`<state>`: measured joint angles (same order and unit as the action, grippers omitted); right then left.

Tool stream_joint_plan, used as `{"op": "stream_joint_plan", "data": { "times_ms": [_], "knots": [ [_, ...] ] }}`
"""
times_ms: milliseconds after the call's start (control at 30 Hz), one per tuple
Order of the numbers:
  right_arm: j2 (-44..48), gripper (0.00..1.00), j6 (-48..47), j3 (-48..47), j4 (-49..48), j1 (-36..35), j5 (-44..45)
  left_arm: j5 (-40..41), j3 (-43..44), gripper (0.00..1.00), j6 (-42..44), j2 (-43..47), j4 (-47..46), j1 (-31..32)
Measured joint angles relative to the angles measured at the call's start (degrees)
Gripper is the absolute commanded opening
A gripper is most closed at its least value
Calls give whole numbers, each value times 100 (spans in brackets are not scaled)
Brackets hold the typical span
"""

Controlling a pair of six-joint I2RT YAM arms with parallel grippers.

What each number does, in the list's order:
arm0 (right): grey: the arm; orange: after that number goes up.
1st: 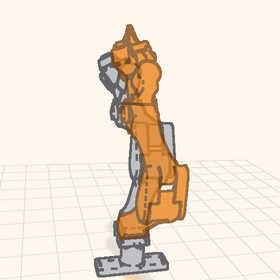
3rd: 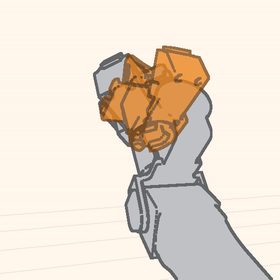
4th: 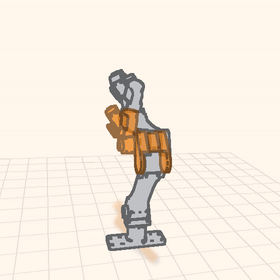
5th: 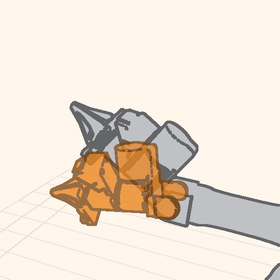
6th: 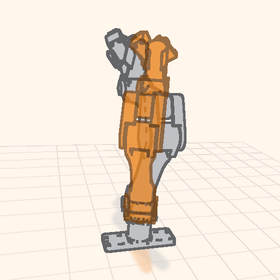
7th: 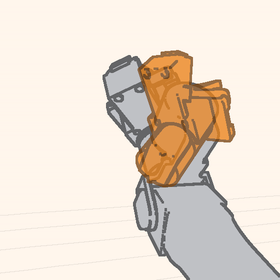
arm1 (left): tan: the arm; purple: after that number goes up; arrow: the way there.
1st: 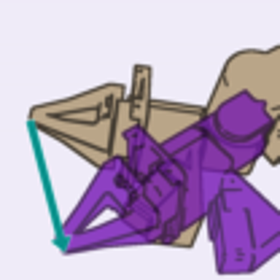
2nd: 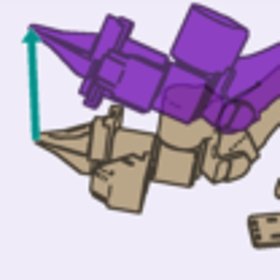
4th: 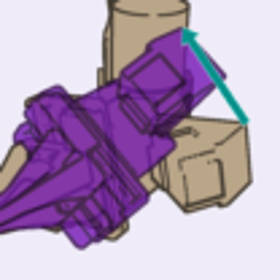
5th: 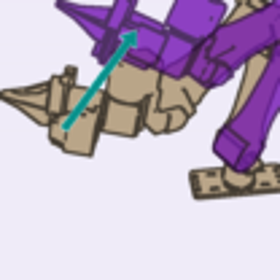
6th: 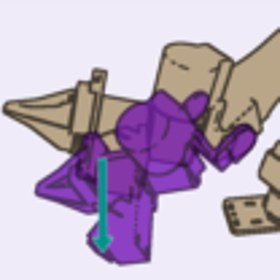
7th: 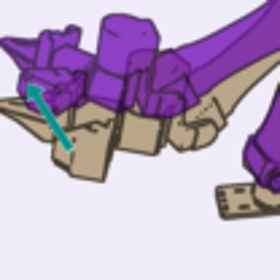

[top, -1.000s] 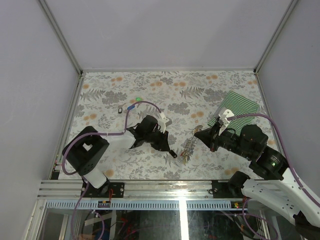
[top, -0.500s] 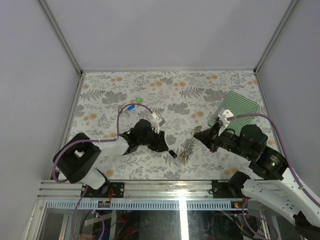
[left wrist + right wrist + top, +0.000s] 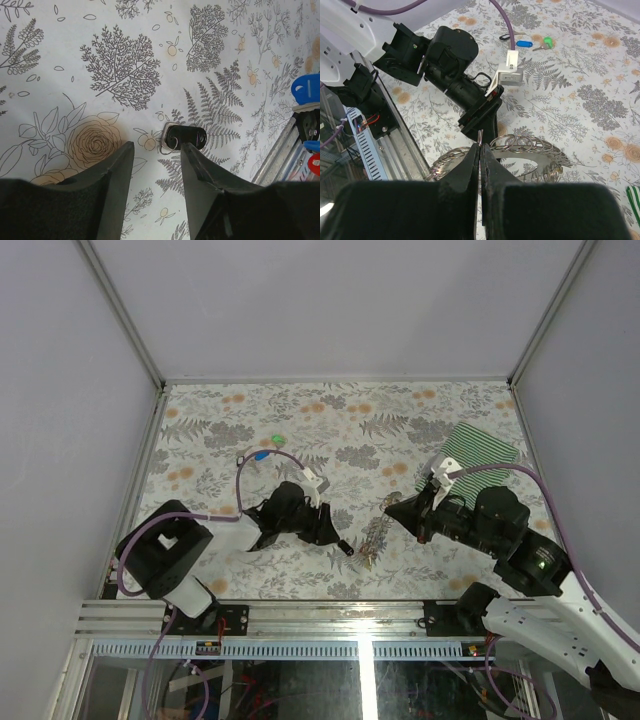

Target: Put the keys on the keyring

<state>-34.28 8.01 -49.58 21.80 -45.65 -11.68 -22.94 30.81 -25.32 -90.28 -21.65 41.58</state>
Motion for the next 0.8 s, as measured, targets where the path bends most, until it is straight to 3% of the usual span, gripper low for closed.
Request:
{"op": "stream_joint_plan", "data": {
  "times_ms": [567, 800],
  "knots": [
    [-33, 0, 4, 0, -144, 0, -2, 216, -94, 35, -96, -83, -310, 269],
    [-33, 0, 20, 0, -153, 0, -4, 271, -109, 25, -63, -81, -278, 275]
  ]
}}
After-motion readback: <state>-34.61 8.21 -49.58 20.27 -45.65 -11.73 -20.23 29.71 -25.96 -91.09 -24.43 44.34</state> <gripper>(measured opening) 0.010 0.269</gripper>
